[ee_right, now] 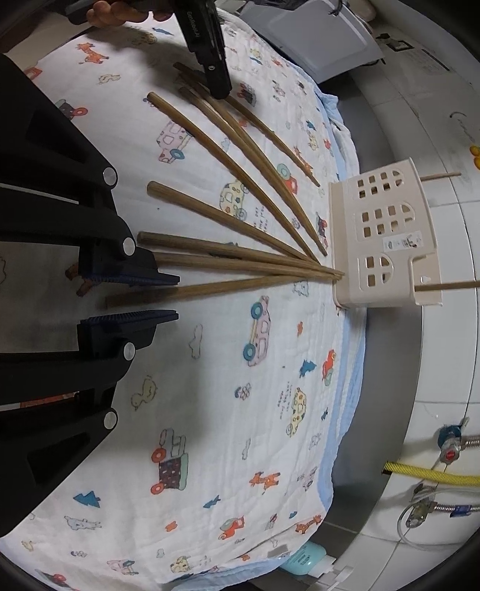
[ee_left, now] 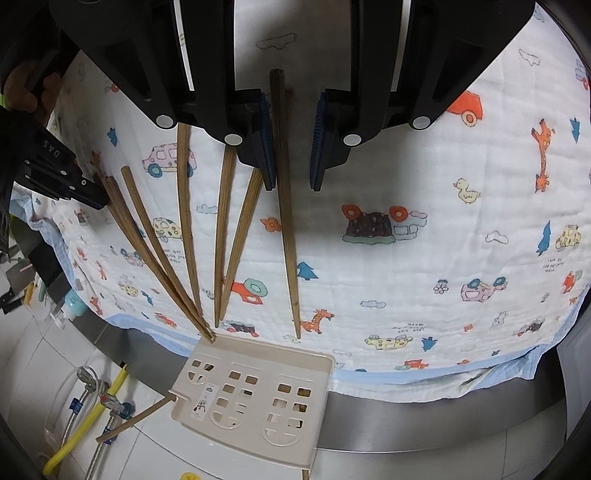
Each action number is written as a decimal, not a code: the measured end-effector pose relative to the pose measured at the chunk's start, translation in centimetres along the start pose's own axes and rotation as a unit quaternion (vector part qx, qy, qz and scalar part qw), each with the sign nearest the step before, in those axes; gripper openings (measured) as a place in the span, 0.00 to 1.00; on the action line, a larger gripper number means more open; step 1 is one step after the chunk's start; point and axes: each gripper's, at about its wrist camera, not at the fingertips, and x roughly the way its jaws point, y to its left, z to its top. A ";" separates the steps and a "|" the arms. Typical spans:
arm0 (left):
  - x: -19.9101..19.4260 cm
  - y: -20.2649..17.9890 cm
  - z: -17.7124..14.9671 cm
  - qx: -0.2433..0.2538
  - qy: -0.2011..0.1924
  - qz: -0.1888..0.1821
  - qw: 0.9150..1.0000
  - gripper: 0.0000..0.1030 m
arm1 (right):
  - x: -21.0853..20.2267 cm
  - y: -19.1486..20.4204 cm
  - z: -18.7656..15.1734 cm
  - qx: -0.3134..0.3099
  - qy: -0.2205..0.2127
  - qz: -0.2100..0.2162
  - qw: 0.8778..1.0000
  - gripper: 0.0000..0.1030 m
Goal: Organize utensils
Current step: 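Grasp another wooden chopstick with the left gripper while the right gripper grasps one, then lift the chopsticks in both grippers over the utensil holder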
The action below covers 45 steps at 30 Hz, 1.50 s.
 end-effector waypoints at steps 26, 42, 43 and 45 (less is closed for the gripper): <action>0.3 0.0 0.1 -0.005 0.003 0.010 1.000 0.10 | -0.1 -0.7 -0.5 0.013 -0.013 0.001 1.000 0.07; -0.3 -1.0 0.5 0.029 0.003 0.029 0.999 0.06 | -2.5 -0.1 0.0 0.002 -0.038 -0.016 0.999 0.07; -0.6 -1.0 0.5 0.032 0.000 0.027 0.999 0.06 | -3.2 -0.1 0.2 0.001 -0.046 -0.019 0.999 0.07; -1.5 -1.0 0.7 0.030 -0.011 0.021 0.999 0.06 | -4.2 -0.1 0.6 -0.002 -0.058 -0.022 0.998 0.07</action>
